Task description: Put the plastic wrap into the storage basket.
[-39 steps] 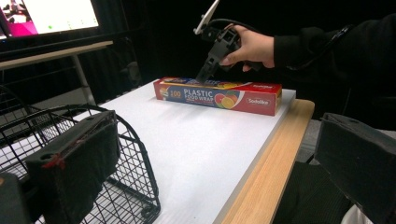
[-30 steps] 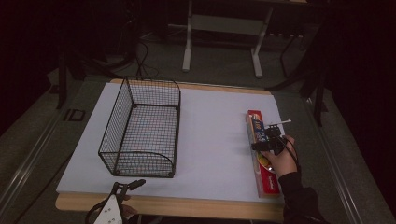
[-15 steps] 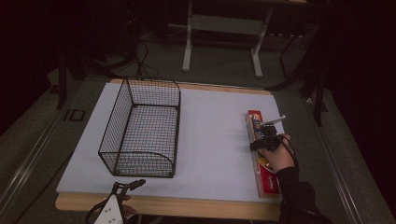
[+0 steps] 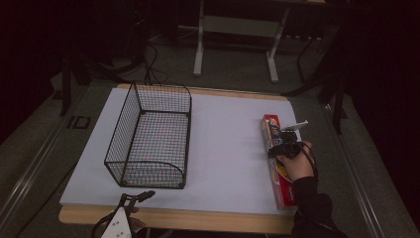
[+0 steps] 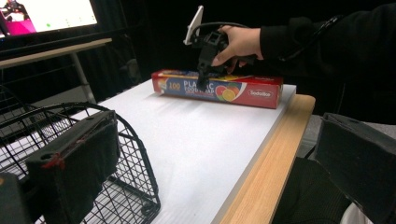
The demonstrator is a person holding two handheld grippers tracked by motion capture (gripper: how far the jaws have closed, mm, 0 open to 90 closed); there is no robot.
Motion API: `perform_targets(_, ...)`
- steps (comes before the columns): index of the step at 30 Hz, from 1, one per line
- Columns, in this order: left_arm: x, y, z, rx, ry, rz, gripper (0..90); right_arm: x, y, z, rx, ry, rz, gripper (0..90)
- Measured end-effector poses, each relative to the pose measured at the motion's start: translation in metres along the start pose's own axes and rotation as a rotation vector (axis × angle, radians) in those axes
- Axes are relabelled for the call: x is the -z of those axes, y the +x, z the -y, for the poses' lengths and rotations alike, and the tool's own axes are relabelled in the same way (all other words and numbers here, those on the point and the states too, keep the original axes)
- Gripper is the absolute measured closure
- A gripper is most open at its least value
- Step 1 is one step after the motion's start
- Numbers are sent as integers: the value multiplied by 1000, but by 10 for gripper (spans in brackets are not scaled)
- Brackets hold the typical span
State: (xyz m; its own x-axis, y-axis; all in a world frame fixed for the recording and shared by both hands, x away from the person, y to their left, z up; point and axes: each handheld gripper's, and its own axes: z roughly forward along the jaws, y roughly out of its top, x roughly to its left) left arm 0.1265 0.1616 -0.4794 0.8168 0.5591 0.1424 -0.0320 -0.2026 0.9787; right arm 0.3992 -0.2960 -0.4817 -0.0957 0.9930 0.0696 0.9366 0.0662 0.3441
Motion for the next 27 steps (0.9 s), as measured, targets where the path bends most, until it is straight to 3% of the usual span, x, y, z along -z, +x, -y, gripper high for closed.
perform_targets(9, 0, 0, 0, -1, 1, -2, 7, 30, -1, -13, 3, -61, 16, 390)
perform_targets(14, -1, 1, 0, 0, 1, -3, 7, 38, 4, -17, 9, -73, 21, 390)
perform_targets(27, 0, 0, 0, 3, -3, -1, 7, 59, 46, -37, 81, -111, 8, 392)
